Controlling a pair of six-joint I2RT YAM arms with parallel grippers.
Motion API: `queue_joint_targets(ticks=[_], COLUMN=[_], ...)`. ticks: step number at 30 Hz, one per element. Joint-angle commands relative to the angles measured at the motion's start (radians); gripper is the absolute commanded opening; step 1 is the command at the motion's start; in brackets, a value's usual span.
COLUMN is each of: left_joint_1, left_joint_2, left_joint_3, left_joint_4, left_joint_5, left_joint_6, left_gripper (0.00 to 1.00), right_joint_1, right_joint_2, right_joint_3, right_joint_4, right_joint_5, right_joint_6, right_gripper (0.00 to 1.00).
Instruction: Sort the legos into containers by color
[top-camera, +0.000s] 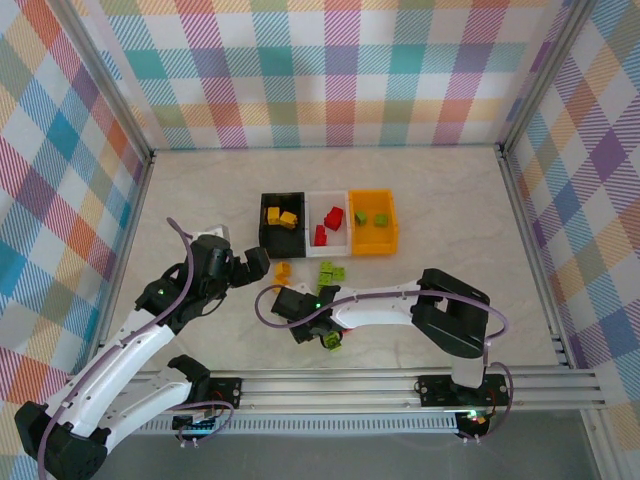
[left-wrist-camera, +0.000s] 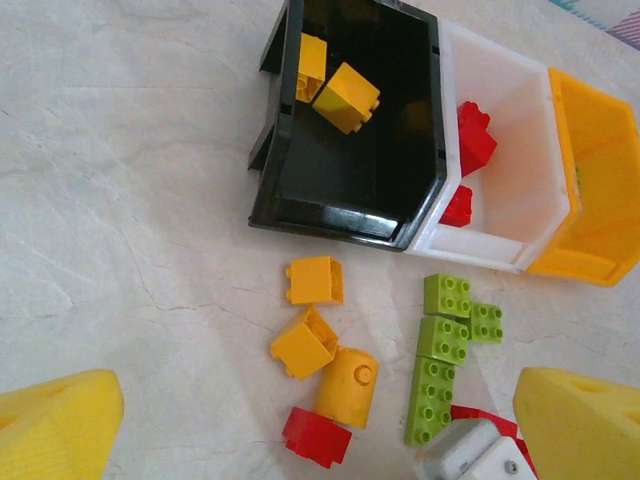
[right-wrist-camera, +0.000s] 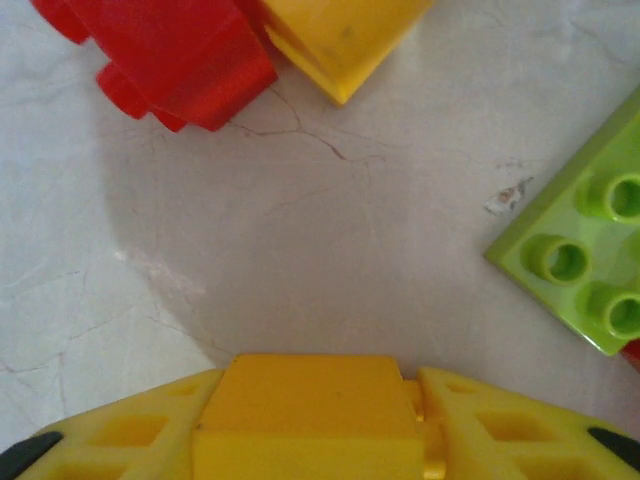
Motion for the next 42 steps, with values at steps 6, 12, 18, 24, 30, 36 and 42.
queue_joint_targets(ticks=[6, 12, 18, 24, 30, 36, 42], left_joint_1=[-0.006, -0.004, -0.004, -0.004, -0.004, -0.004, -0.011], left_joint_2=[-0.050, -0.079, -0.072, -0.047, -0.018, -0.019, 0.014], left_joint_3=[-0.006, -0.034, -0.042, -0.061, -0.071, -0.080, -0.068], left_joint_4=[-0.048, -0.043, -0.041, -0.010, -0.001, 0.019, 0.048], left_joint_5=[-0.058, -0.068, -0.045, -0.003, 0.018, 0.043, 0.135], left_joint_6=[-0.009, -0.024, -0.024, -0.024, -0.019, -0.010, 0.031], left_gripper=[1.00, 1.00, 1.00, 1.00, 1.00, 1.00, 1.00], right_joint_1=[-0.048, -0.221, -0.338, -0.417, -0.442, -0.444, -0.422], right_joint_2=[-0.151, -0.156, 0.081, 0.267, 0.377, 0.274, 0.029], right_joint_3=[0.010, 0.134, 0.453, 0.684, 0.848, 0.786, 0.487], right_joint_4=[0.051, 0.105, 0.031, -0.018, -0.067, 0.007, 0.087], right_joint_5=[0.059, -0.112, -0.204, -0.198, -0.184, -0.190, -0.184], right_joint_6=[-0.076, -0.166, -0.192, -0.122, -0.103, -0.104, -0.070], right_gripper=[0.35, 0.35, 0.35, 0.37, 0.54, 0.72, 0.73])
